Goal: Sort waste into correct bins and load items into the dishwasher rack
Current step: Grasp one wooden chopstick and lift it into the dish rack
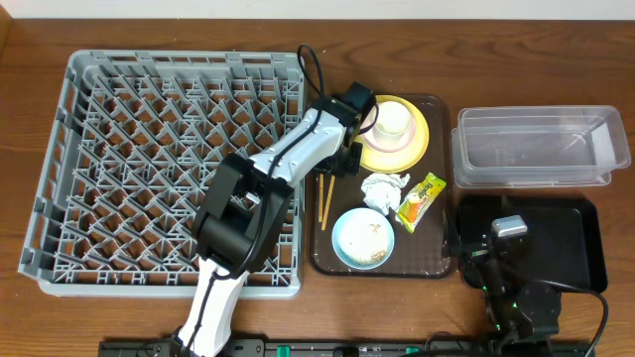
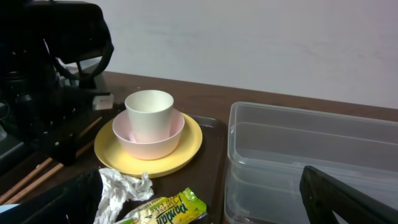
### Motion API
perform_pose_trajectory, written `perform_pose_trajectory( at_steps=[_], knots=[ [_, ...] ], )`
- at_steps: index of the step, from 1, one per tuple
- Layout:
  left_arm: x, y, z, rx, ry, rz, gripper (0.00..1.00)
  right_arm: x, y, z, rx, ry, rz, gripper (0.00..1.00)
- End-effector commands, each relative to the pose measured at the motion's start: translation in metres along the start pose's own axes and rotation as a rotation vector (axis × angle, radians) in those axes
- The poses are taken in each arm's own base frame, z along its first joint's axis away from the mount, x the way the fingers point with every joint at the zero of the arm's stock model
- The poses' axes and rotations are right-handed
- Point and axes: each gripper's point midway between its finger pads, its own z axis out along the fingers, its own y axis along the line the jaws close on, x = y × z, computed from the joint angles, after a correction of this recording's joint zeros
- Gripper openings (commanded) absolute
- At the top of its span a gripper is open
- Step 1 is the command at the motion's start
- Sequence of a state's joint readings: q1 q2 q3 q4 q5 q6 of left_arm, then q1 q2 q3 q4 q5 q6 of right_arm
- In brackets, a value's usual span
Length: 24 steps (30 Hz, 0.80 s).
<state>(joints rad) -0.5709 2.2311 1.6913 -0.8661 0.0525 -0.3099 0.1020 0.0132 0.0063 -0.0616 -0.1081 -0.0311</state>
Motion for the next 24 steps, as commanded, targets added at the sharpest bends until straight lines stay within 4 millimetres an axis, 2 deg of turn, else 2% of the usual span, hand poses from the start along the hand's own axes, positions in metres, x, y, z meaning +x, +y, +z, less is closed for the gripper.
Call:
perform_pose_trajectory(
  at_steps=[1, 6, 13, 16, 19, 22, 24],
  knots=[
    [0.002, 0.010, -0.006, -0.019, -0.008, -0.008, 0.06, 0.001, 0.000, 0.000, -0.001, 0.003, 0.001, 0.99],
    [-0.007, 0.006, -0.045, 0.014, -0.089, -0.020, 0.06, 0.001, 0.000, 0.000, -0.001, 0.003, 0.001, 0.99],
    [-0.009, 0.006, -0.140, 0.089, -0.264, -0.044, 0.06, 0.001, 0.000, 0.000, -0.001, 0.003, 0.001, 0.99],
    [-0.004, 0.014, -0.184, 0.110, -0.346, -0.056, 0.06, 0.001, 0.000, 0.000, -0.001, 0.003, 0.001, 0.99],
    [0.000, 0.043, -0.220, 0.051, -0.436, -0.105, 0.06, 0.001, 0.000, 0.000, -0.001, 0.003, 0.001, 0.99],
    [0.003, 0.079, -0.237, -0.051, -0.484, -0.166, 0.06, 0.001, 0.000, 0.000, -0.001, 0.003, 0.001, 0.99],
    [0.001, 0.100, -0.239, -0.098, -0.490, -0.199, 0.06, 0.001, 0.000, 0.000, -0.001, 0.003, 0.001, 0.99]
  ],
)
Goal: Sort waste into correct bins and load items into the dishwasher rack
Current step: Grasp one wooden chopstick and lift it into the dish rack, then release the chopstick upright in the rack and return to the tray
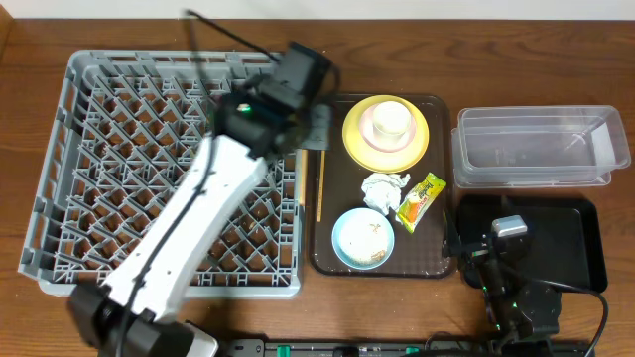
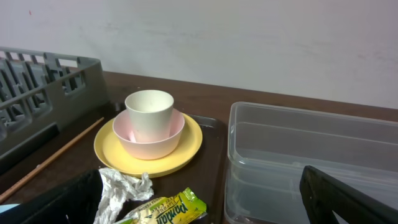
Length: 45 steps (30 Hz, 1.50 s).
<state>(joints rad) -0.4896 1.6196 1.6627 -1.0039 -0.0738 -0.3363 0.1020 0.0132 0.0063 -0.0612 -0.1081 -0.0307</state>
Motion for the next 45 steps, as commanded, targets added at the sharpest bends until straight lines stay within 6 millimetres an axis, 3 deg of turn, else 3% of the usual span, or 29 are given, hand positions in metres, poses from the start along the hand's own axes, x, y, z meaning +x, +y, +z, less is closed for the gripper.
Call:
perform_pose_trajectory(
  at_steps=[1, 4, 9, 17, 22, 25, 26, 27, 28, 33, 37, 45],
  knots=[
    [-0.013, 0.043, 0.003, -0.145, -0.033, -0.042, 0.06, 0.001, 0.000, 0.000, -0.001, 0.003, 0.000, 0.99],
    [-0.017, 0.057, 0.018, -0.164, -0.014, -0.061, 0.06, 0.001, 0.000, 0.000, -0.001, 0.003, 0.000, 0.99],
    [-0.021, 0.053, 0.057, -0.121, 0.032, -0.044, 0.06, 0.001, 0.000, 0.000, -0.001, 0.003, 0.000, 0.99],
    [-0.003, 0.054, 0.113, -0.149, 0.143, -0.031, 0.06, 0.001, 0.000, 0.000, -0.001, 0.003, 0.000, 0.99],
    [0.009, 0.052, 0.131, -0.146, 0.197, -0.023, 0.06, 0.001, 0.000, 0.000, -0.001, 0.003, 0.000, 0.99],
    [0.009, 0.052, 0.131, -0.145, 0.200, -0.022, 0.07, 0.001, 0.000, 0.000, -0.001, 0.003, 0.000, 0.99],
    [0.010, 0.050, 0.131, -0.132, 0.203, -0.020, 0.17, 0.001, 0.000, 0.000, -0.001, 0.003, 0.000, 0.99],
    [0.010, 0.046, 0.129, -0.109, 0.209, -0.016, 0.52, 0.001, 0.000, 0.000, -0.001, 0.003, 0.000, 0.99],
    [0.011, 0.042, 0.126, -0.086, 0.218, -0.019, 0.70, 0.001, 0.000, 0.000, -0.001, 0.003, 0.000, 0.99],
    [0.014, 0.014, 0.090, 0.046, 0.235, -0.024, 0.72, 0.001, 0.000, 0.000, -0.001, 0.003, 0.000, 0.99],
    [0.027, 0.002, 0.061, 0.054, 0.254, -0.021, 0.62, 0.001, 0.000, 0.000, -0.001, 0.003, 0.000, 0.99],
    [0.065, -0.041, 0.053, 0.082, 0.321, 0.089, 0.58, 0.001, 0.000, 0.000, -0.001, 0.003, 0.000, 0.99]
  ],
)
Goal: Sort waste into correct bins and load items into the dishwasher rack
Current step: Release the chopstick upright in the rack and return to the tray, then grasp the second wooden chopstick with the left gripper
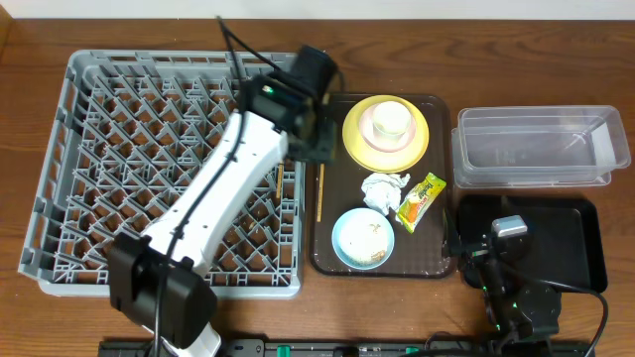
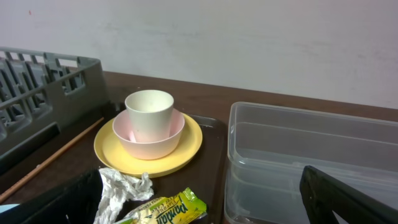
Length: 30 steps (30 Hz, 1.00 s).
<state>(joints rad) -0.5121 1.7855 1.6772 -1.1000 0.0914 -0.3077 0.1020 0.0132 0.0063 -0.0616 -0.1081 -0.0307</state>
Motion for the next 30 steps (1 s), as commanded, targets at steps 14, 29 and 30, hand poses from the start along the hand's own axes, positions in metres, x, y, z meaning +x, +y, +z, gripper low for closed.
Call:
perform_pose_trajectory(
  at_steps=[14, 29, 30],
  knots=[
    [0.016, -0.035, 0.062, -0.035, -0.079, 0.122, 0.13, 0.001, 0.000, 0.000, -0.001, 0.003, 0.000, 0.99],
    [-0.014, -0.022, 0.071, -0.114, -0.225, 0.101, 0.27, 0.001, 0.000, 0.000, -0.001, 0.003, 0.000, 0.99],
    [-0.015, -0.021, 0.073, -0.118, -0.228, 0.101, 0.27, 0.001, 0.000, 0.000, -0.001, 0.003, 0.000, 0.99]
  ],
)
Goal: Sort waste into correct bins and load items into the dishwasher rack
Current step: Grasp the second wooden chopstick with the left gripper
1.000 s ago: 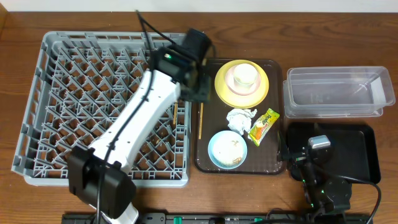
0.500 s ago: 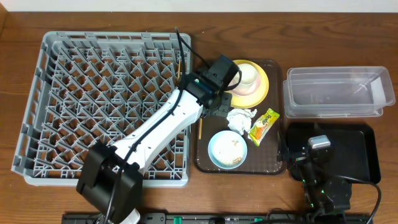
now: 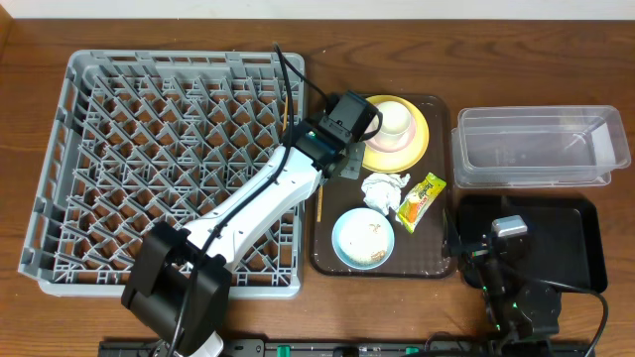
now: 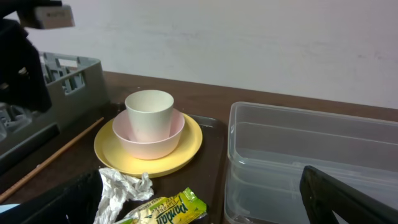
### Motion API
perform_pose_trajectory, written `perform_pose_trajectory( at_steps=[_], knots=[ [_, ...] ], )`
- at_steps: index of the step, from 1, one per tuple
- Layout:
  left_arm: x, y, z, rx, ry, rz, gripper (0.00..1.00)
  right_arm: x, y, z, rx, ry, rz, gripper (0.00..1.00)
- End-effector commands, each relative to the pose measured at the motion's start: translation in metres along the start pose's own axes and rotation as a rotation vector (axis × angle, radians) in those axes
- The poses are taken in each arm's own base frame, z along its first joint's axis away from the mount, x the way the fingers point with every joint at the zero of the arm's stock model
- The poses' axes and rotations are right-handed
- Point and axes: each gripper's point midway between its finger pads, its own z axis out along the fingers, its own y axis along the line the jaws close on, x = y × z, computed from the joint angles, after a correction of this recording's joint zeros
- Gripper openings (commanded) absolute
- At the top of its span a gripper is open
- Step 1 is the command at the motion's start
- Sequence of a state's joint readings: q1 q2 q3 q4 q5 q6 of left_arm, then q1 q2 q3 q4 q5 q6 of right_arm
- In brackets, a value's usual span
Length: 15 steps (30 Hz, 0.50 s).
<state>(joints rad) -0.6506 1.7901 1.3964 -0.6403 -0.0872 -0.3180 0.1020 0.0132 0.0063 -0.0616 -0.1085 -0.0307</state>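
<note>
On the brown tray (image 3: 433, 266) stand a yellow plate (image 3: 422, 144) with a pink bowl (image 4: 149, 142) and a white cup (image 4: 149, 111), a crumpled napkin (image 3: 385, 188), a green snack wrapper (image 3: 422, 198), a blue bowl (image 3: 362, 238) and one wooden chopstick (image 3: 319, 204). My left gripper (image 3: 344, 159) hangs over the tray's left end, just above that chopstick's far tip; its jaws do not show clearly. My right gripper (image 4: 205, 208) stands open and empty over the black bin (image 3: 566, 243).
The grey dishwasher rack (image 3: 119, 149) fills the table's left half, and my left arm lies across its right side. A clear plastic bin (image 3: 541, 149) sits at the right, behind the black bin.
My left gripper has moved from the rack's right edge back over the tray's left end. The chopstick seen lying in the rack is now hidden under the arm. The right arm has not moved.
Two chopsticks lay on the tray with my left gripper down at them. Then the gripper was above the rack's edge with one chopstick beside it. Then that chopstick lay in the rack. Now the gripper is over the tray by the remaining chopstick.
</note>
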Motion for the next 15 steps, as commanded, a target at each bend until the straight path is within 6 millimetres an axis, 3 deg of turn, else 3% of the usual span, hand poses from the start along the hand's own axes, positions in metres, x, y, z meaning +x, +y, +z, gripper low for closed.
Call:
perform_pose_trajectory(
  at_steps=[1, 7, 15],
  knots=[
    [0.000, 0.012, 0.012, -0.069, -0.006, -0.001, 0.28, 0.001, 0.000, 0.000, -0.001, 0.003, 0.000, 0.99],
    [0.007, 0.012, 0.038, -0.084, 0.029, 0.002, 0.28, 0.001, 0.000, 0.000, -0.001, 0.003, 0.000, 0.99],
    [0.023, 0.036, 0.075, -0.109, 0.124, -0.043, 0.27, 0.001, 0.000, 0.000, -0.001, 0.003, 0.000, 0.99]
  ],
)
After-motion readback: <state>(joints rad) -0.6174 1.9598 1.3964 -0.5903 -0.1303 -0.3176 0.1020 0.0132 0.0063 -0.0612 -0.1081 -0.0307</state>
